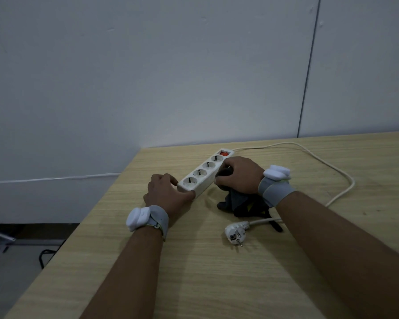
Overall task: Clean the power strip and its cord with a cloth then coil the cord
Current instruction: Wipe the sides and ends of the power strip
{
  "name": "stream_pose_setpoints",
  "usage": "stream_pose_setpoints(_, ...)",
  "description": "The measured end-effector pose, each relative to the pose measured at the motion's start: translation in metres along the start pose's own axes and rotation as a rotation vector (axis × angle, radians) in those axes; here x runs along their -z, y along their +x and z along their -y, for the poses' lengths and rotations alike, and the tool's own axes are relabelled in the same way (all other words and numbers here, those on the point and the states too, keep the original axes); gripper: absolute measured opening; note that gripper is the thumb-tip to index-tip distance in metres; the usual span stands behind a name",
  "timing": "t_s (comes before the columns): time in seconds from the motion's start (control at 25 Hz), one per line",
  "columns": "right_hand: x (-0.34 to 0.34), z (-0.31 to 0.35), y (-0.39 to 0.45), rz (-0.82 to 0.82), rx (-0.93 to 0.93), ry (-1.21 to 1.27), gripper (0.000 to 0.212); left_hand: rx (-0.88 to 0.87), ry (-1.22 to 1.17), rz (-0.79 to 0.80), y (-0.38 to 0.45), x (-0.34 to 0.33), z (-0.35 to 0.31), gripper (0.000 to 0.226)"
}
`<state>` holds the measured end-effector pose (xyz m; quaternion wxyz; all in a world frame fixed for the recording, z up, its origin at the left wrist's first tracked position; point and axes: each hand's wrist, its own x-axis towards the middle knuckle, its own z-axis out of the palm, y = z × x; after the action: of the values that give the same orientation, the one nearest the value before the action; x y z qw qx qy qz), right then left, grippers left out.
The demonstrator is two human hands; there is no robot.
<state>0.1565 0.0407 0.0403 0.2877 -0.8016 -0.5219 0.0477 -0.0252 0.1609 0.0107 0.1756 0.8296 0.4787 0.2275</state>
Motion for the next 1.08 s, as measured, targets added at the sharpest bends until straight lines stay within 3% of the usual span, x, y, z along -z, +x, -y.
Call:
stream_pose_setpoints(0.2,-0.007,0.0,0.003,-0.1,-0.031,-0.04,0.028,-0.259,0.063,-0.188,-0.005,-0.003,-0.006,0.059)
stream_pose_setpoints(0.48,-0.014,-0.012,0.01,-0.208,-0.182,0.076,0.031,-0.465,0.106,-0.288,-0.015,-0.012,-0.025,0.06)
stream_pose_setpoints(0.88,-0.015,-0.005,0.031,-0.133,-0.244,-0.009,0.028,-0.493,0.135,-0.267,-0.013,-0.016,-0.028,0.061)
stream_pose_setpoints(1.08,-0.019,-0.008,0.025,-0.268,-0.24,0.059,0.03,-0.385,-0.224,-0.186,-0.017,-0.017,-0.023,0.077)
